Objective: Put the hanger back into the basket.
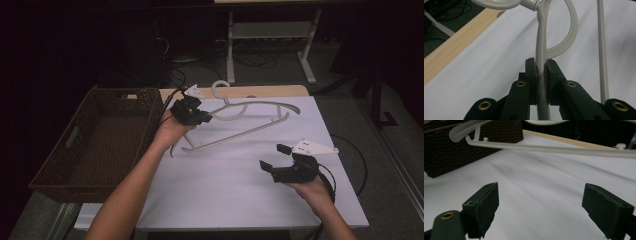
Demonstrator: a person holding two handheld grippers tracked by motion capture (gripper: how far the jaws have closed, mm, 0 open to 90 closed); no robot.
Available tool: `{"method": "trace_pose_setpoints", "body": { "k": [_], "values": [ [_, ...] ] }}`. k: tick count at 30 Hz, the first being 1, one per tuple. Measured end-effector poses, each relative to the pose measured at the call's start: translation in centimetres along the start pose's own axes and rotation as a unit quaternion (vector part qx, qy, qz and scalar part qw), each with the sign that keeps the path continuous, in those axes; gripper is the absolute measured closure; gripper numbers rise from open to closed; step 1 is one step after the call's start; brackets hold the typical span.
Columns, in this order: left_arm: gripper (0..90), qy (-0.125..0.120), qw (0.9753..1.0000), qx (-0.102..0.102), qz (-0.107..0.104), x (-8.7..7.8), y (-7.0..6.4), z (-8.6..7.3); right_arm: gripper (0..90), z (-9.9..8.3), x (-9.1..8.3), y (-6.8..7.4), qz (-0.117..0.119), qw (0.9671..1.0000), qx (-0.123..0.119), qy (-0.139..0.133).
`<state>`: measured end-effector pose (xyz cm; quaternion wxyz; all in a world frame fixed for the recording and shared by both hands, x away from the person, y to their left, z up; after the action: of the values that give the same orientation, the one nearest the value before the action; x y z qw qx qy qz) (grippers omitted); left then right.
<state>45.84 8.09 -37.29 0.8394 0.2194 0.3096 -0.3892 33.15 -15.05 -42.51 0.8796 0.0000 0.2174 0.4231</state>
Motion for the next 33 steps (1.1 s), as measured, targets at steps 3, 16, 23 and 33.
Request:
{"method": "trace_pose_setpoints", "body": {
  "k": [3, 16, 23, 33],
  "values": [
    [82.2, -0.006, 1.0000, -0.006, 0.003, -1.2, 0.2, 0.5, 13.3, 0.1, -0.1, 0.1, 0.000, 1.0000, 0.001, -0.002],
    [82.2, -0.011, 0.9996, -0.014, 0.024, -5.1, 1.7, 0.7, 13.0, 0.1, -0.8, 0.7, 0.000, 0.9999, 0.001, -0.016],
    [82.2, -0.014, 0.9990, -0.017, 0.039, -7.2, 2.9, 0.2, 13.0, 0.1, -1.0, 0.6, -0.004, 0.9998, 0.000, -0.021],
    [82.2, -0.021, 0.9974, -0.035, 0.060, -10.2, 4.8, -1.4, 13.0, 0.0, -0.9, 0.5, -0.006, 0.9998, 0.002, -0.018]
  ]
}}
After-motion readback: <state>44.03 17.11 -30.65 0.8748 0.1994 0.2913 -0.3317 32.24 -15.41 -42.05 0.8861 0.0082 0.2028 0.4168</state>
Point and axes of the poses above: each handheld gripper's, and its own axes: x roughly forward along the jaws, z roughly out of its top, y roughly to its left, the point moved 8 cm from there along x, roughly forward along the jaws, and after that the axes turned 7 degrees about z, right-handed, at the moved point
